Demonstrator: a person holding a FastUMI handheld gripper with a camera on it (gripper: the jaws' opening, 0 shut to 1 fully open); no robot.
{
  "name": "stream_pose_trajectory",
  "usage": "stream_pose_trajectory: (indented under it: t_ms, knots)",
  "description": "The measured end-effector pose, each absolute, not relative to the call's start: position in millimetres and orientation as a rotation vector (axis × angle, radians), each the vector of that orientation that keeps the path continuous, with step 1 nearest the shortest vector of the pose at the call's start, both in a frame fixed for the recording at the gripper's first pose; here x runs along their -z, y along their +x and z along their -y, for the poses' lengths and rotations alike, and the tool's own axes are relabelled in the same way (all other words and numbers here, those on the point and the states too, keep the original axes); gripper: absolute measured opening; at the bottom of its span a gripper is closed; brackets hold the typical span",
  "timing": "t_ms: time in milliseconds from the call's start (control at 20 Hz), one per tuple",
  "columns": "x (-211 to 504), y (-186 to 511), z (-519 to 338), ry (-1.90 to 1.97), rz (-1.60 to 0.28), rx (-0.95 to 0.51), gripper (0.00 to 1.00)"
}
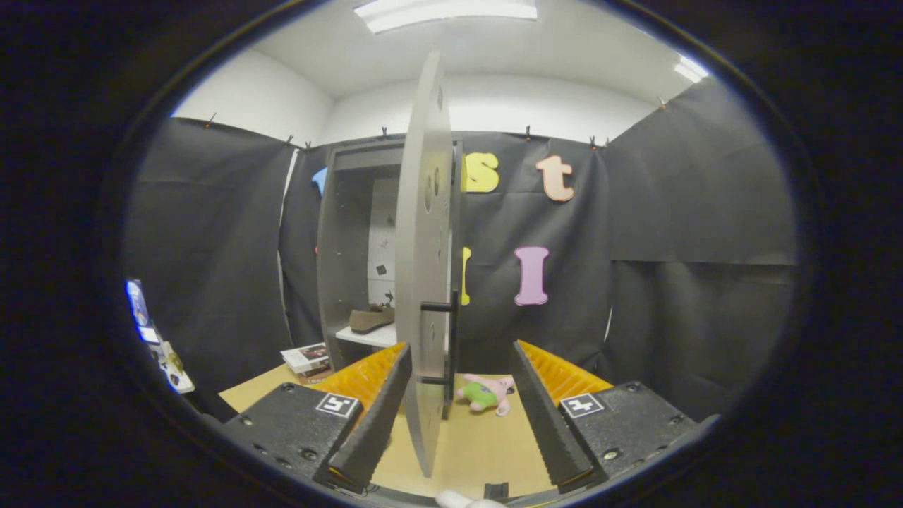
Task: Open the shoe cabinet door, grab the shoes and put them into the shoe cabinet, then close the shoe cabinet door.
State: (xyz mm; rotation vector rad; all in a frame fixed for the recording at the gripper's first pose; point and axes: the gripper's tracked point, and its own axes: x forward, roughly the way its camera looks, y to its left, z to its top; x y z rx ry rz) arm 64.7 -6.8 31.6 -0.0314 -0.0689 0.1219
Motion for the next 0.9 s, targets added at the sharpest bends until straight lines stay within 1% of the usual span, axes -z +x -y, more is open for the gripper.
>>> stream_pose_trajectory:
  t_ms: [150, 300, 450, 650, 900]
  knots:
    - [-22, 42, -31, -0.033, 0.071, -0.096, 0.99]
    - [4, 28, -70, -0.044, 0.043, -0.076, 0.99]
    - [38, 26, -113, -0.029, -0.006, -0.1, 0.99]
    - [97, 46, -155, -0.033, -0.103, -0.129, 0.99]
    - [181, 89, -200, -0.044, -0.231, -0.164, 0.99]
